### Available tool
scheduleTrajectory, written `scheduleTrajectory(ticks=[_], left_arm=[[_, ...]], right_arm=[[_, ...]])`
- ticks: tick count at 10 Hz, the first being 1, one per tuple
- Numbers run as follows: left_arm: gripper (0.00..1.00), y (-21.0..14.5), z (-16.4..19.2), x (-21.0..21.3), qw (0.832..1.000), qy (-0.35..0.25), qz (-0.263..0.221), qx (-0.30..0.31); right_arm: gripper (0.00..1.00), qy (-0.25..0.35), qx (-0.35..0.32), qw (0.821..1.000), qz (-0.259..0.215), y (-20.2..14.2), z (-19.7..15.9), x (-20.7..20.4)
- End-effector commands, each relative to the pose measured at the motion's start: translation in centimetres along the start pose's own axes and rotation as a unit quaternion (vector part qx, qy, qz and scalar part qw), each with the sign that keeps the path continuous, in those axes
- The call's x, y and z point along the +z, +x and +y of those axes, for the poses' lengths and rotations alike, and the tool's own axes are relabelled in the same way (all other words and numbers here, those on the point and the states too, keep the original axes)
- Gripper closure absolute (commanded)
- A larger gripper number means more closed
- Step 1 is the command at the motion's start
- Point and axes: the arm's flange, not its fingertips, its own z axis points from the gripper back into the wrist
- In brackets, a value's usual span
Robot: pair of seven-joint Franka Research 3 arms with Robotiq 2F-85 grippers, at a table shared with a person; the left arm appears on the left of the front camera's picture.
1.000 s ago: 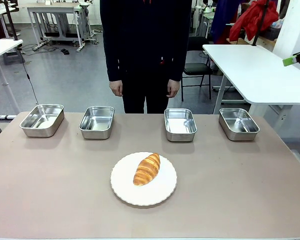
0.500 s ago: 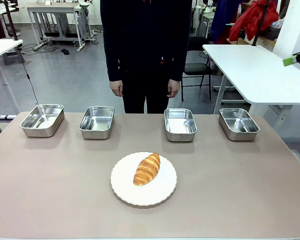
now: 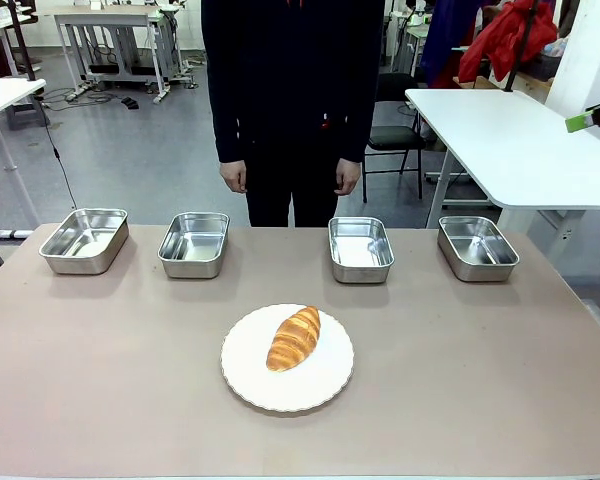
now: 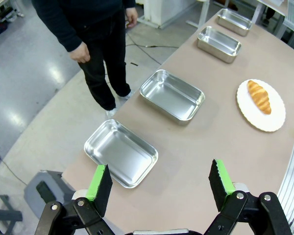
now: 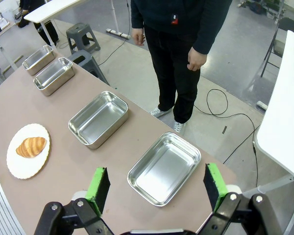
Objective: Place the bread in the container.
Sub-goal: Place the Butter Roll into the Airtight Container indicated by the human.
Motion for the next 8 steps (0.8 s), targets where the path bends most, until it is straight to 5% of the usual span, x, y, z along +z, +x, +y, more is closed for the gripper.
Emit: scheduleTrajectory(ticks=[1, 8], left_arm=[[0.00, 0.09, -0.10, 0.03, 1.000, -0.002, -0.001, -0.003], [0.00, 0.09, -0.10, 0.03, 1.000, -0.002, -0.001, -0.003]], right_arm=[[0.00, 0.001, 0.001, 1.000, -0.004, 0.13, 0.07, 0.00], [0.00, 0.001, 0.001, 1.000, -0.004, 0.13, 0.07, 0.00]])
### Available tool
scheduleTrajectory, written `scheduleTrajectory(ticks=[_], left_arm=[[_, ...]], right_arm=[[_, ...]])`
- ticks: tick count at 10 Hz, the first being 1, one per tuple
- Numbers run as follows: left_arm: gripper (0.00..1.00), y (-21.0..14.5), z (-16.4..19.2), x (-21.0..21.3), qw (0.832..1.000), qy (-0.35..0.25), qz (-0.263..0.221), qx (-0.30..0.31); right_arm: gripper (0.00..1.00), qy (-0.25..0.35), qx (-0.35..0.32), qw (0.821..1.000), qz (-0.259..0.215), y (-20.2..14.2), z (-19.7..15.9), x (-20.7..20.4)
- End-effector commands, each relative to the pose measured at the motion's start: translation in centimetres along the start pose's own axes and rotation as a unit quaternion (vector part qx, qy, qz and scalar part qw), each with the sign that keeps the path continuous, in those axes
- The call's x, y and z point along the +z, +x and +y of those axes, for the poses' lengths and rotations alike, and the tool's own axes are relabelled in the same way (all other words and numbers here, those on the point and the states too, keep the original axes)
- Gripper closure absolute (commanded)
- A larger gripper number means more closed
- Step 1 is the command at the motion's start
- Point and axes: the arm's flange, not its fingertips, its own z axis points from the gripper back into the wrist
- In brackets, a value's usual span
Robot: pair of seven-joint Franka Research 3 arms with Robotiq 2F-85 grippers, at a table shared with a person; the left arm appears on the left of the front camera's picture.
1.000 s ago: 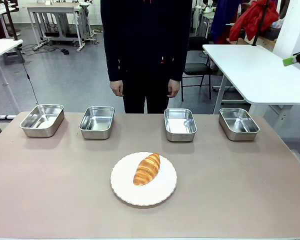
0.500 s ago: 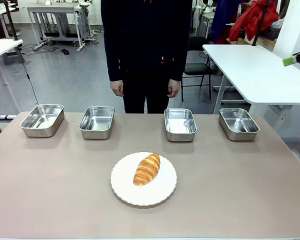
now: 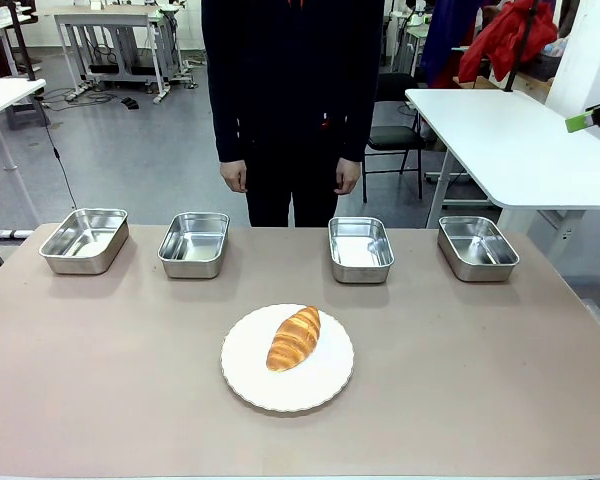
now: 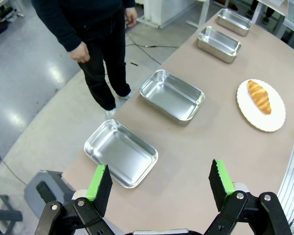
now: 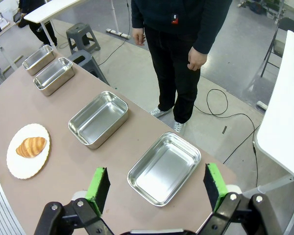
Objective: Place the bread in the container.
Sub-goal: Place the Butter Roll into the Airtight Container indicated by the human.
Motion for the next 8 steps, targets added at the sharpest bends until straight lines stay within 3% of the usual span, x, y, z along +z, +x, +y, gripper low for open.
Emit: scheduleTrajectory(ticks=[1, 8], left_arm=[[0.00, 0.09, -0.10, 0.03, 1.000, -0.002, -0.001, -0.003], [0.00, 0.09, -0.10, 0.03, 1.000, -0.002, -0.001, -0.003]], right_arm=[[0.00, 0.001, 0.001, 1.000, -0.004, 0.13, 0.07, 0.00], [0.00, 0.001, 0.001, 1.000, -0.004, 0.13, 0.07, 0.00]])
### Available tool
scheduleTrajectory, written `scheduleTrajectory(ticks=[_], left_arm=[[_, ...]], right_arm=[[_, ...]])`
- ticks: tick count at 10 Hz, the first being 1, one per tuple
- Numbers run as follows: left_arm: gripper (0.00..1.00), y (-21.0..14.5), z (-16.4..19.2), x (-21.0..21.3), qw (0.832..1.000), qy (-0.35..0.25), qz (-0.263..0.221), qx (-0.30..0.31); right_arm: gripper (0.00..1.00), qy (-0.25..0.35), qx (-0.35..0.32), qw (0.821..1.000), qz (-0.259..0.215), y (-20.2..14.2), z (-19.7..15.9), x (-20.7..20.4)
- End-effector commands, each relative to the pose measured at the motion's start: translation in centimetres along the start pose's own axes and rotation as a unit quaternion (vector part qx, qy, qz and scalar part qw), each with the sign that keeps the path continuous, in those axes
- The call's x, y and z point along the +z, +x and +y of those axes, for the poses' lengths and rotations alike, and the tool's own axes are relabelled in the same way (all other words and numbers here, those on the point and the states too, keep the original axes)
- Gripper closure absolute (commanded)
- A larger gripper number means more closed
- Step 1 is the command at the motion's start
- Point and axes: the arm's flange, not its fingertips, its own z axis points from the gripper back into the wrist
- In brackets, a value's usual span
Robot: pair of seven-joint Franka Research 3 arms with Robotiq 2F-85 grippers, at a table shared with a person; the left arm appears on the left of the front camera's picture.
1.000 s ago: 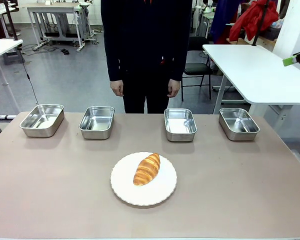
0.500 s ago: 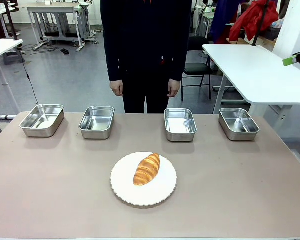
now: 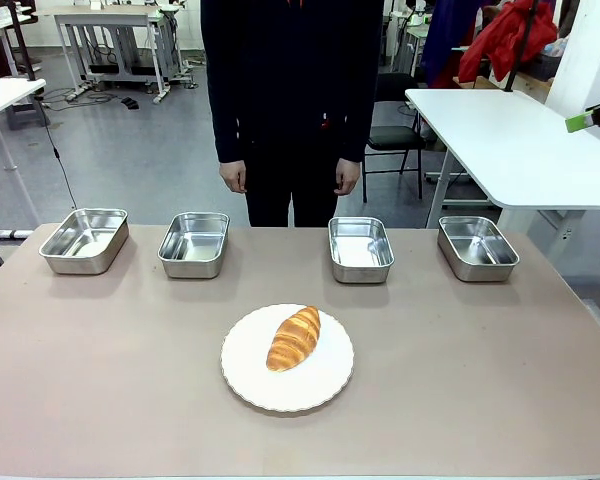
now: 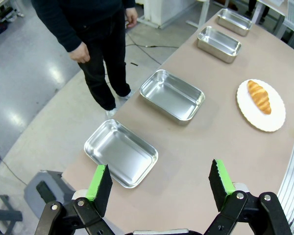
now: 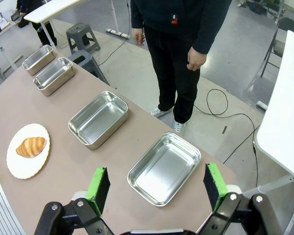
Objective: Place the bread in the container.
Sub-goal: Place the Butter Roll into the Airtight Container indicated by the human.
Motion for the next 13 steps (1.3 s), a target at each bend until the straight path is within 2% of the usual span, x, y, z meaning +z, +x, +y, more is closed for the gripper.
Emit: scheduleTrajectory(ticks=[1, 13], left_arm=[[0.00, 0.09, -0.10, 0.03, 1.000, -0.002, -0.001, -0.003], [0.00, 0.09, -0.10, 0.03, 1.000, -0.002, -0.001, -0.003]], right_arm=[[0.00, 0.001, 0.001, 1.000, -0.004, 0.13, 0.07, 0.00], [0.00, 0.001, 0.001, 1.000, -0.004, 0.13, 0.07, 0.00]])
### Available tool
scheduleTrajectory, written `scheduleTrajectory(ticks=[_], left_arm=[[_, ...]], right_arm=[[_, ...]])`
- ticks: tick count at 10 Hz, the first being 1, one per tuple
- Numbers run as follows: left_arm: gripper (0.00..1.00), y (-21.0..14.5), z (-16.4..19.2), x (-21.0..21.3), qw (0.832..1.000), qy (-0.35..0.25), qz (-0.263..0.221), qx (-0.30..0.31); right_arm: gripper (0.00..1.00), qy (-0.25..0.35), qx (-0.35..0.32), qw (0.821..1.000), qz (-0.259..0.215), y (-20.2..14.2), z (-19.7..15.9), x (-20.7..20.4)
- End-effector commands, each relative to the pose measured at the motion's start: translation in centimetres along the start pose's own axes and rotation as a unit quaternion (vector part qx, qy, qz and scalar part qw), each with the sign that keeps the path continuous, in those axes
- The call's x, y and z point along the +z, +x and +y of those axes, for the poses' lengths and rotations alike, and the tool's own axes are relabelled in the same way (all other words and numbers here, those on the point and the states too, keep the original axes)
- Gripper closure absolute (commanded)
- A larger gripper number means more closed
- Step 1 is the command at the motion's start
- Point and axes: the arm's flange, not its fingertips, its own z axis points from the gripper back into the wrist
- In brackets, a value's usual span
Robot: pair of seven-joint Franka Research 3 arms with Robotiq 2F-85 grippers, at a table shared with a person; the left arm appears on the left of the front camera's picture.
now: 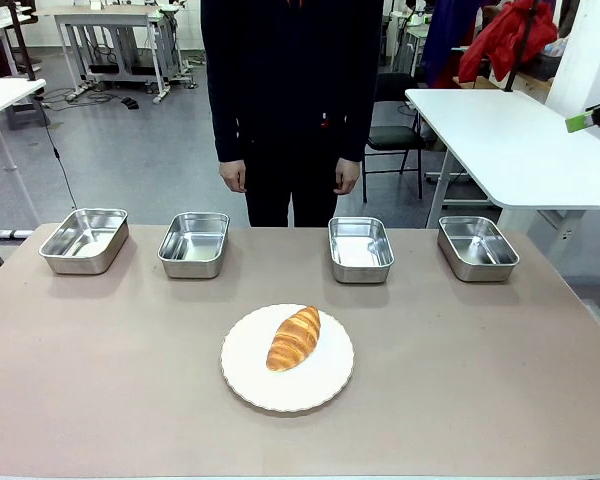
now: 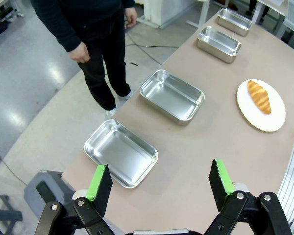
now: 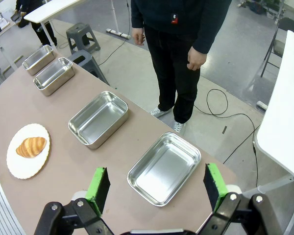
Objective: Place the bread in the container.
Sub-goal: Place the Butter Roll into the Airtight Container indicated by the human.
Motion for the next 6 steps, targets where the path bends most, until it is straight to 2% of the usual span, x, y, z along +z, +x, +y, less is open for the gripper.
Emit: scheduleTrajectory(ticks=[1, 6], left_arm=[[0.00, 0.09, -0.10, 0.03, 1.000, -0.002, -0.001, -0.003], [0.00, 0.09, -0.10, 0.03, 1.000, -0.002, -0.001, -0.003]], right_arm=[[0.00, 0.001, 0.001, 1.000, -0.004, 0.13, 0.07, 0.00], [0.00, 0.001, 0.001, 1.000, -0.004, 0.13, 0.07, 0.00]])
